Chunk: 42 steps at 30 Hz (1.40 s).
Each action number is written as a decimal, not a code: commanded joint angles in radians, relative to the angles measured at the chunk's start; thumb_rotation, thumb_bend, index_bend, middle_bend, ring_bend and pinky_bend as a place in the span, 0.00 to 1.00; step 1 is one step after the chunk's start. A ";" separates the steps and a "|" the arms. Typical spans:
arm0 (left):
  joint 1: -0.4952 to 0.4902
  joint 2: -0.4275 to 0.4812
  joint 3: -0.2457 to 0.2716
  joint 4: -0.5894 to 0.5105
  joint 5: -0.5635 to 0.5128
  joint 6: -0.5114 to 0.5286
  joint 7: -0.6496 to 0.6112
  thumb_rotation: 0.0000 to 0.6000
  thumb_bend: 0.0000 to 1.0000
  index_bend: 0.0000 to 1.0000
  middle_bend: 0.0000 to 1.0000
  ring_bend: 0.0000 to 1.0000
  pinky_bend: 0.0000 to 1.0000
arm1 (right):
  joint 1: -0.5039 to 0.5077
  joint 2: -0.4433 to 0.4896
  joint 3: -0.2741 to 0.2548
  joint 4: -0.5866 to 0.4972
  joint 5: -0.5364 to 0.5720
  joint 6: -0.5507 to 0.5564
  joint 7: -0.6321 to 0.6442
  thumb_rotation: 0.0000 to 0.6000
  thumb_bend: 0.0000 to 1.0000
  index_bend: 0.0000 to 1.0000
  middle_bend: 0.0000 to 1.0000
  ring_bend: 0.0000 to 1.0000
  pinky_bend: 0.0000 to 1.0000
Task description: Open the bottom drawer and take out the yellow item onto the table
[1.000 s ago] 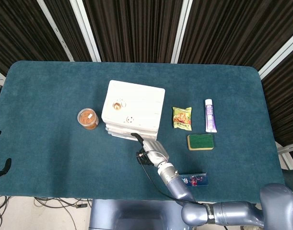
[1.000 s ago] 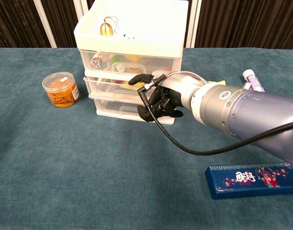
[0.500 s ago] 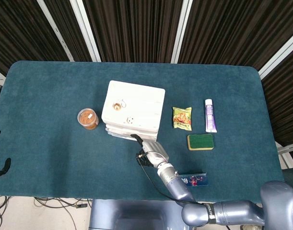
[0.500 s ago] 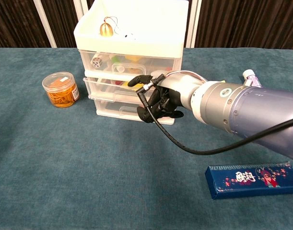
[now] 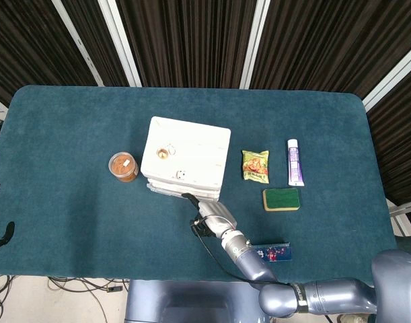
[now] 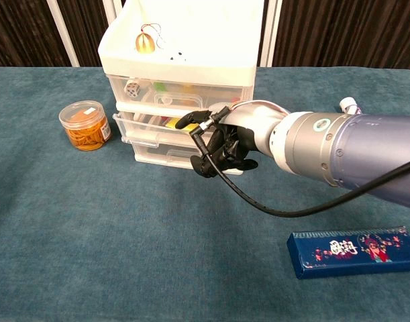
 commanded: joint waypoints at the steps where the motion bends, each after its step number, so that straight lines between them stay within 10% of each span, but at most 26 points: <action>1: 0.000 0.000 0.000 0.000 0.001 0.000 0.000 1.00 0.41 0.04 0.00 0.00 0.00 | 0.005 0.005 -0.003 -0.004 0.003 -0.001 0.002 1.00 0.63 0.20 0.89 0.92 0.94; 42: 0.000 0.001 0.000 0.002 -0.002 -0.002 -0.002 1.00 0.40 0.04 0.00 0.00 0.00 | 0.102 0.106 -0.064 -0.112 0.079 -0.019 0.004 1.00 0.63 0.21 0.89 0.92 0.94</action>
